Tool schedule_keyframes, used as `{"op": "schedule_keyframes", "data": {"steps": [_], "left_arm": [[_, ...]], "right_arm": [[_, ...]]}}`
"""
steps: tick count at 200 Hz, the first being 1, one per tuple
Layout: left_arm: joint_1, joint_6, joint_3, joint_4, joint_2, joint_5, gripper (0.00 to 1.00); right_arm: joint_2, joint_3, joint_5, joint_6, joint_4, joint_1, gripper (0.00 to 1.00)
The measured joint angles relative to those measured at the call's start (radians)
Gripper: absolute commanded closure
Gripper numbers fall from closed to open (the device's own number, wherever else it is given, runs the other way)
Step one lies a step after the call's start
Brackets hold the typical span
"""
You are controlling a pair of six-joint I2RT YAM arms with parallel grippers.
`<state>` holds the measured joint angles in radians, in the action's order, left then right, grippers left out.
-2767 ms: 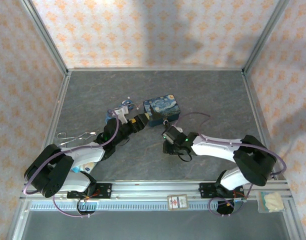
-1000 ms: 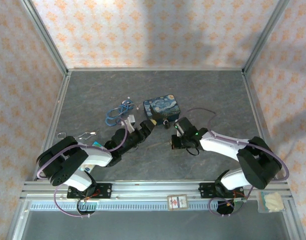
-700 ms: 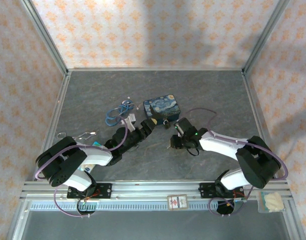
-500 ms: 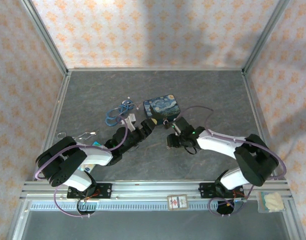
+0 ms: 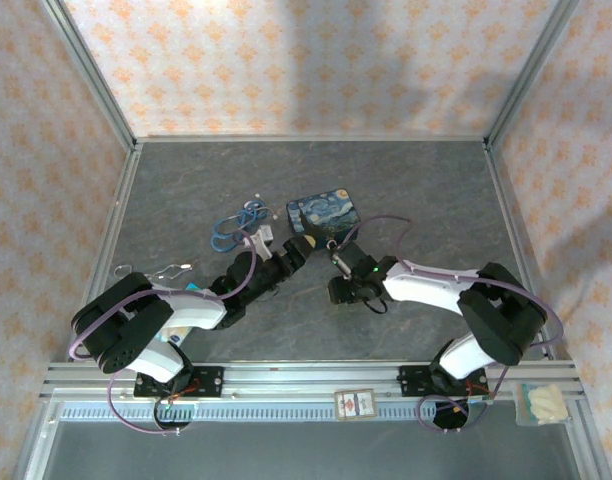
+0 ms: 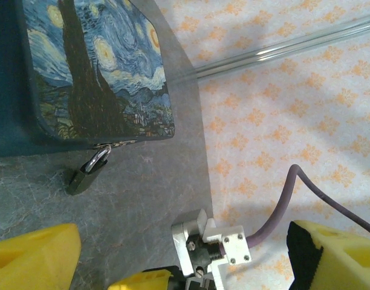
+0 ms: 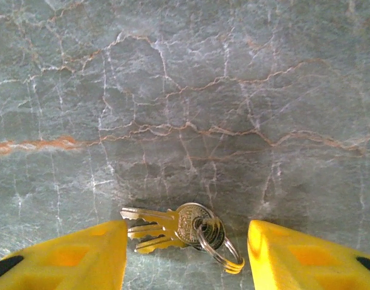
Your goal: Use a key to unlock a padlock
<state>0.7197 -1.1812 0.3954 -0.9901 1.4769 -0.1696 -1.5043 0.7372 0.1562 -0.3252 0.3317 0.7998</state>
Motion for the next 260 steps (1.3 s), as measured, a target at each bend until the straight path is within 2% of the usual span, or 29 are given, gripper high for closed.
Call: {"op": "schedule_keyframes", "data": {"steps": [43, 62, 75, 100, 145, 168, 222, 260], "left_arm": [[-0.009, 0.005, 0.016, 0.003, 0.000, -0.002, 0.13], [-0.009, 0.005, 0.016, 0.008, 0.000, -0.002, 0.13], [-0.009, 0.005, 0.016, 0.008, 0.000, -0.002, 0.13], [-0.009, 0.005, 0.016, 0.008, 0.000, -0.002, 0.13], [-0.016, 0.005, 0.016, 0.008, 0.000, -0.002, 0.13], [-0.016, 0.005, 0.016, 0.008, 0.000, -0.002, 0.13], [-0.014, 0.004, 0.006, -0.041, 0.001, -0.018, 0.14], [-0.008, -0.001, 0.003, -0.106, 0.034, -0.041, 0.16]], "right_arm": [[-0.045, 0.040, -0.064, 0.021, 0.042, 0.016, 0.47], [-0.066, 0.060, -0.084, 0.023, 0.063, 0.022, 0.52], [-0.075, 0.069, -0.095, 0.021, 0.074, 0.023, 0.58], [-0.080, 0.074, -0.129, 0.005, 0.085, 0.023, 0.80], [-0.080, 0.067, -0.158, -0.016, 0.024, 0.008, 1.00], [-0.064, 0.043, -0.124, -0.027, -0.024, -0.017, 1.00], [0.077, -0.053, 0.102, -0.088, -0.113, -0.132, 1.00], [0.143, -0.053, 0.190, -0.132, -0.169, -0.145, 1.00]]}}
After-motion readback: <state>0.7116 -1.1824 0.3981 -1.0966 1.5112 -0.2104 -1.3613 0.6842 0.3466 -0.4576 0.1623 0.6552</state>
